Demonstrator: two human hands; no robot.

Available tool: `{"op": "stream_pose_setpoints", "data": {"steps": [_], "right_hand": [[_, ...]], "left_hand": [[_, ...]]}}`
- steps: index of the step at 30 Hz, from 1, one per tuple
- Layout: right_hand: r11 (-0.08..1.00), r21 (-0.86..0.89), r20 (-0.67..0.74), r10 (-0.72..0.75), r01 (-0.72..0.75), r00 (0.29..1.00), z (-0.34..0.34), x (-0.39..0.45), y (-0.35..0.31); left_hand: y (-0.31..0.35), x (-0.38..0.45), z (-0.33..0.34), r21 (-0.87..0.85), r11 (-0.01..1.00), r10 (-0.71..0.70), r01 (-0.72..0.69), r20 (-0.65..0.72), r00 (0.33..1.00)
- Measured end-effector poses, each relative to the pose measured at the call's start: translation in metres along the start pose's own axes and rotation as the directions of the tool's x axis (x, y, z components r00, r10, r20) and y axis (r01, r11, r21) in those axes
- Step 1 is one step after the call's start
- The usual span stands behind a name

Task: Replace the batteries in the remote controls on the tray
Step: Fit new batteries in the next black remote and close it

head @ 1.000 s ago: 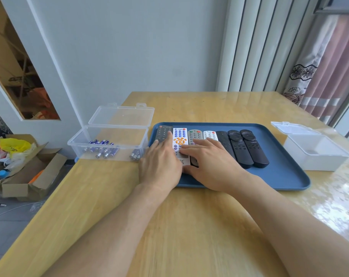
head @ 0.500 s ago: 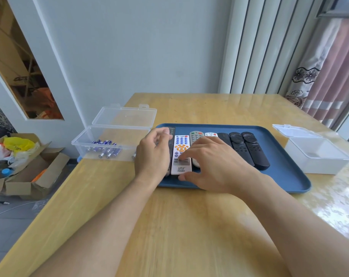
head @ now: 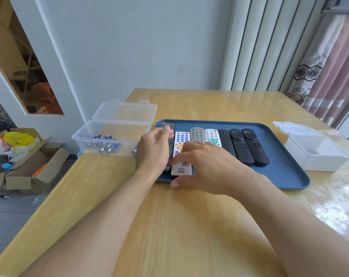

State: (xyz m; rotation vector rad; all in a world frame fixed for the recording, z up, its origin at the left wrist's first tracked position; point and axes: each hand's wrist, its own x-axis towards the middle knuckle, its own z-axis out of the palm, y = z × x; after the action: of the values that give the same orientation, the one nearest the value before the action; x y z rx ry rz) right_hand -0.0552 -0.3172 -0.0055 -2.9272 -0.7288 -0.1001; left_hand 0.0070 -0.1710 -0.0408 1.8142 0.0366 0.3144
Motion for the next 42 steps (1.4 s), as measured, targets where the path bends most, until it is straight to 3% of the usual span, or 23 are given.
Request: {"op": "stream_pose_setpoints", "data": {"steps": [8, 24, 29, 32, 36, 42], "right_hand": [[0.999, -0.006, 0.070, 0.052, -0.051, 0.996, -0.001, -0.001, -0.006], [0.999, 0.034, -0.048, 0.023, -0.021, 0.999, 0.003, 0.000, -0.005], [0.996, 0.086, -0.114, 0.049, -0.039, 0.992, -0.004, -0.002, -0.008], [0.992, 0.089, -0.233, 0.109, -0.091, 0.966, -0.010, -0.005, -0.013], [0.964, 0.119, -0.410, 0.267, -0.239, 0.872, -0.016, -0.005, -0.012], [0.897, 0.275, -0.432, 0.437, -0.346, 0.789, -0.019, -0.003, -0.003]], "left_hand": [[-0.001, 0.001, 0.001, -0.006, 1.000, 0.000, 0.000, 0.027, 1.000], [0.001, 0.000, -0.002, 0.179, 0.984, -0.036, 0.016, 0.105, 0.994], [0.004, -0.001, -0.003, 0.109, 0.994, -0.039, 0.026, 0.124, 0.991], [0.008, -0.004, -0.005, 0.079, 0.996, -0.049, 0.040, 0.119, 0.992], [0.005, -0.005, -0.004, 0.098, 0.995, -0.040, 0.026, 0.139, 0.989], [0.000, -0.006, -0.005, 0.250, 0.968, -0.041, -0.017, 0.224, 0.974]]}}
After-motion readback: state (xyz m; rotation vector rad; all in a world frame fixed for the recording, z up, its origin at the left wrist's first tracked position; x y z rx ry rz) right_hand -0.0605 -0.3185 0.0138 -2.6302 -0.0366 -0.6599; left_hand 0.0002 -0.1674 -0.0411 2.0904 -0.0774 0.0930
